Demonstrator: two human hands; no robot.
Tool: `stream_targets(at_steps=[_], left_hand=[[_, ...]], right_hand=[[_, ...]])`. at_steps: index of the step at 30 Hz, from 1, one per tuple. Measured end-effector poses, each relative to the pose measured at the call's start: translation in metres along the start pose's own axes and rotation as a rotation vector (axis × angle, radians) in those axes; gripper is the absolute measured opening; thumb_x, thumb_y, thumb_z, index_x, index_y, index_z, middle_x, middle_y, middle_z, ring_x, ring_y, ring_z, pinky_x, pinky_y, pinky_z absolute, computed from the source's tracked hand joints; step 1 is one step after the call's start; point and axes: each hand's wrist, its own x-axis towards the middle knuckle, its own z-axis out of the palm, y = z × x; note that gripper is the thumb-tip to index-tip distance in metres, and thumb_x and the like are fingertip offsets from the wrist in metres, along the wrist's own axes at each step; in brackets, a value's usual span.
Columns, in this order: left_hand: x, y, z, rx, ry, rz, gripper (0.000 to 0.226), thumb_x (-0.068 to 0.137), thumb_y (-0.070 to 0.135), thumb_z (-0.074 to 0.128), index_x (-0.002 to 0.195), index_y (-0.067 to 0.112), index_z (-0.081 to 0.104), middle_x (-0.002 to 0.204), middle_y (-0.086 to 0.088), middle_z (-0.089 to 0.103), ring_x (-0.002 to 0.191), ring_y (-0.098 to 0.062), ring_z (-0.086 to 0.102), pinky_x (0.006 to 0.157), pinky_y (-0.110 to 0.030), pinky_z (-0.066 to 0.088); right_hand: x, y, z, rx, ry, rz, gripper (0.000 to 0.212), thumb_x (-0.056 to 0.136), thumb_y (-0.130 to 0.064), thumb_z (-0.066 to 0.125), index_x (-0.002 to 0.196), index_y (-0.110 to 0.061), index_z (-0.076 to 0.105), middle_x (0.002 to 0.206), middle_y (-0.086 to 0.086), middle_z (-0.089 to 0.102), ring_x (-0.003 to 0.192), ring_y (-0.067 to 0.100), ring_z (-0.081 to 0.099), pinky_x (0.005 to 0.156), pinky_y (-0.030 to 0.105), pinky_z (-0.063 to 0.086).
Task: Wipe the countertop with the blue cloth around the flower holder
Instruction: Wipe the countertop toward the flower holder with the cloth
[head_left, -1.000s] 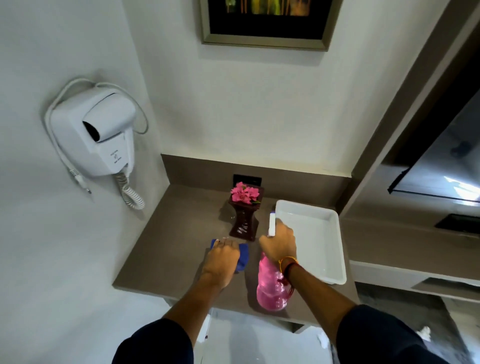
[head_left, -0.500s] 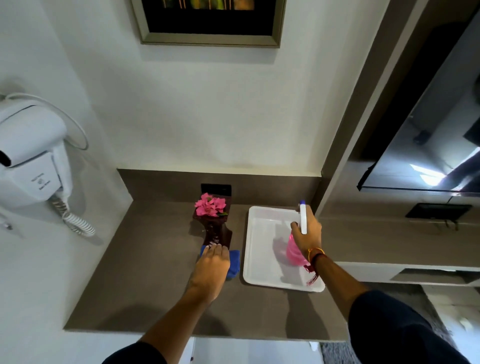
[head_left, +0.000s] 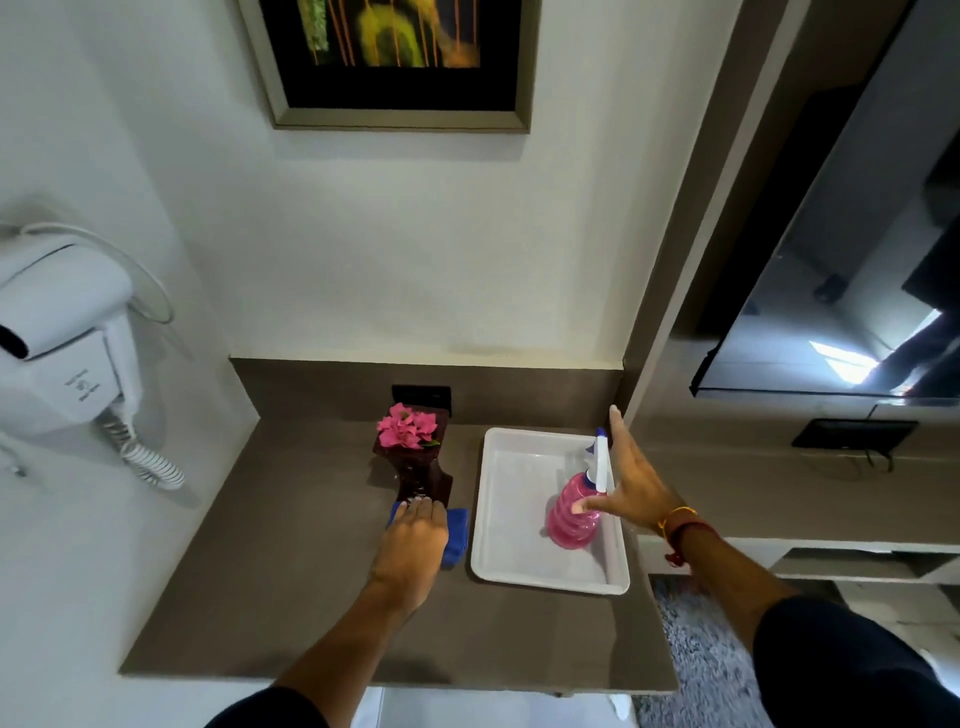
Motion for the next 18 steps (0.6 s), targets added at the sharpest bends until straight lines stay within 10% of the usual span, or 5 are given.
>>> stream_targets(at_steps=[4,10,18], left_hand=[[-0.007,0.005,-0.019,-0.033,0.011,-0.031,0.049,0.090,0.004,0.059,0.136,0.004,0.046,0.139,-0.016,0.055,0.132,-0.030,0.048,0.121,-0.039,0.029],[-0.016,0.002,-0.033,-0.248,-0.028,-0.185,0.053,0.094,0.007,0.056,0.144,0.006,0.039,0.144,-0.014,0.052,0.134,-0.030,0.048,0.115,-0.041,0.039],[-0.015,-0.020,-0.046,-1.478,-0.005,-0.901,0.036,0.091,0.004,0.052,0.125,0.004,0.061,0.104,-0.014,0.063,0.096,-0.029,0.061,0.071,-0.028,0.050]], right_hand=[[0.011,-0.040,-0.025,-0.245,0.044,-0.236,0.134,0.060,-0.079,0.066,0.156,-0.024,-0.010,0.166,0.000,-0.009,0.153,0.022,0.005,0.119,0.043,0.022],[0.059,-0.137,0.034,-0.469,-0.186,-0.275,0.099,0.089,-0.065,0.044,0.156,-0.008,0.002,0.165,0.011,-0.004,0.153,0.025,-0.002,0.123,0.040,0.010],[0.095,-0.177,0.082,-0.554,-0.359,-0.108,0.093,0.095,-0.053,0.044,0.154,0.004,0.001,0.164,0.020,-0.002,0.153,0.031,-0.003,0.124,0.043,0.011]])
